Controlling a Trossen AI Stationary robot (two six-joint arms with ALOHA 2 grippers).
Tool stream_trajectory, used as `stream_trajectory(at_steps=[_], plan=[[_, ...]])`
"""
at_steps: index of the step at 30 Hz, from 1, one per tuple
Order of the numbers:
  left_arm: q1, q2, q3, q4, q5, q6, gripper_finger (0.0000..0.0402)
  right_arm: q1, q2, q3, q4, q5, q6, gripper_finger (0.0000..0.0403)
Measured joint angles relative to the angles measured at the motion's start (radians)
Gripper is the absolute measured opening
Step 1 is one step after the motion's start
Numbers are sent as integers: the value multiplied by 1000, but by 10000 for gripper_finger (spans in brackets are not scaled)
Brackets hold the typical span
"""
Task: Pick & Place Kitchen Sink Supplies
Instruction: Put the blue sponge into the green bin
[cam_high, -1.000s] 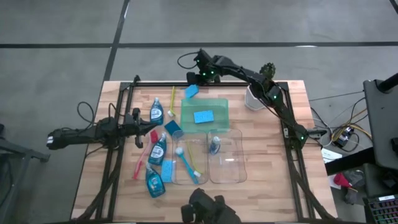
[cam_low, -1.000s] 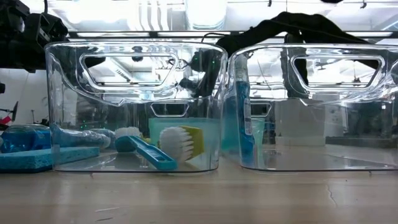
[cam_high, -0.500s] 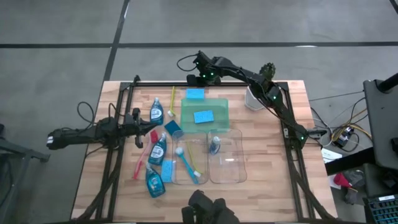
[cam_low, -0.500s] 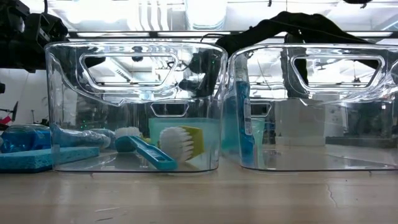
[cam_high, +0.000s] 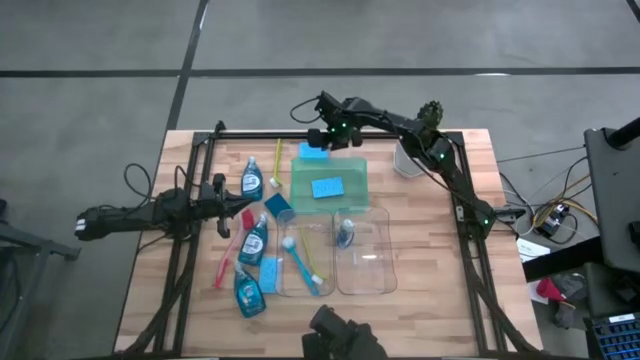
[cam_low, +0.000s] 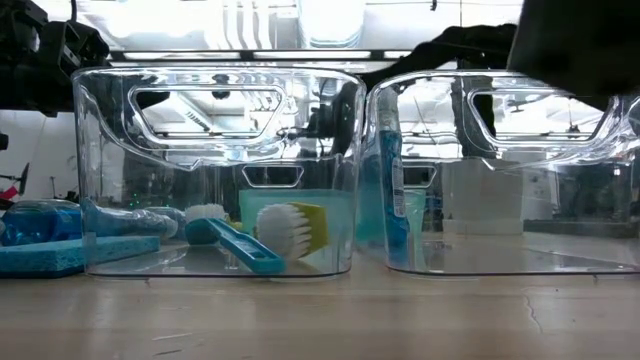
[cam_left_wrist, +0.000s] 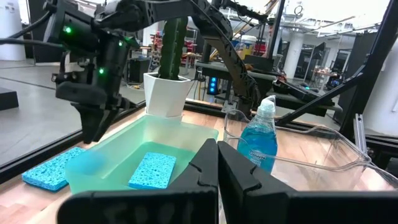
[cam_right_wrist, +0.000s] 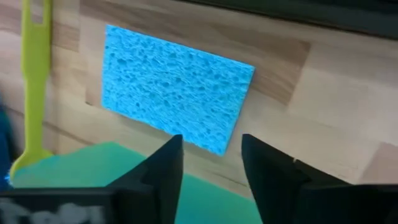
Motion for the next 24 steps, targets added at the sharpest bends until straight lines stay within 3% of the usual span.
stream_trajectory(at_steps=[6, 24], plan=[[0, 0, 0, 0, 0, 0, 0, -6, 0, -49, 75, -4, 36, 186], [0, 0, 0, 0, 0, 0, 0, -32, 4, -109, 180, -40, 109, 182]])
